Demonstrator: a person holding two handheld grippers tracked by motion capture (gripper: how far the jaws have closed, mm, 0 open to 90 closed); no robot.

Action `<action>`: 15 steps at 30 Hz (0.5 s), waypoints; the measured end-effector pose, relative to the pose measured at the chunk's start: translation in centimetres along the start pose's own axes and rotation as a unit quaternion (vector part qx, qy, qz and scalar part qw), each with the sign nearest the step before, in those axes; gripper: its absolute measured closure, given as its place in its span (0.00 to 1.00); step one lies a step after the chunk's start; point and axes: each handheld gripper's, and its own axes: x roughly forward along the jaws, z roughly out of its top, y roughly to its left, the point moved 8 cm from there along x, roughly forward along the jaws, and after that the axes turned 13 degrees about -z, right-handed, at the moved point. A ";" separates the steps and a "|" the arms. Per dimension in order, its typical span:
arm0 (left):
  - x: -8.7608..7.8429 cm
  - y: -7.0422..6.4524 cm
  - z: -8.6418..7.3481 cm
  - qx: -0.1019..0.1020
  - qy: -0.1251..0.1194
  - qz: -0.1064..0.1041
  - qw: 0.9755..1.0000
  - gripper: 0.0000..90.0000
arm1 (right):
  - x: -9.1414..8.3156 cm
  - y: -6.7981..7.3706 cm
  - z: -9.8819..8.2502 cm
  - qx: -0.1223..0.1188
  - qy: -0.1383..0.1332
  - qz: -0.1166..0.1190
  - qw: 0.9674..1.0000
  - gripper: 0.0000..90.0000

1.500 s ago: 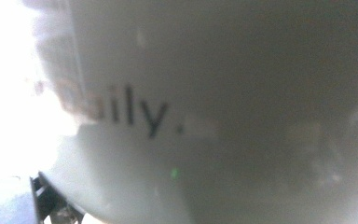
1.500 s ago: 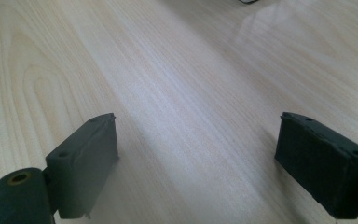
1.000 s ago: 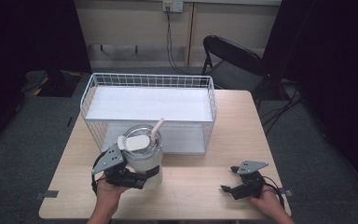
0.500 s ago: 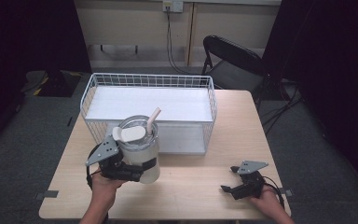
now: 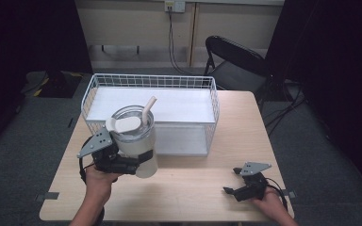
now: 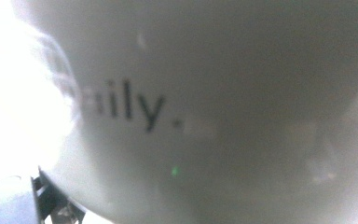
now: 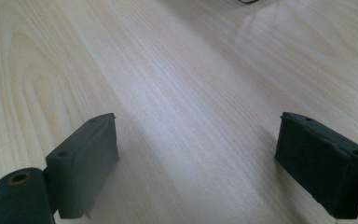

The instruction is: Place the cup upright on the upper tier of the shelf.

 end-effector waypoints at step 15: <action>-0.7 0.7 2.2 -0.002 -0.006 0.008 1.000 0.09 | 0.0 0.0 0.0 0.000 0.000 0.000 1.000 0.14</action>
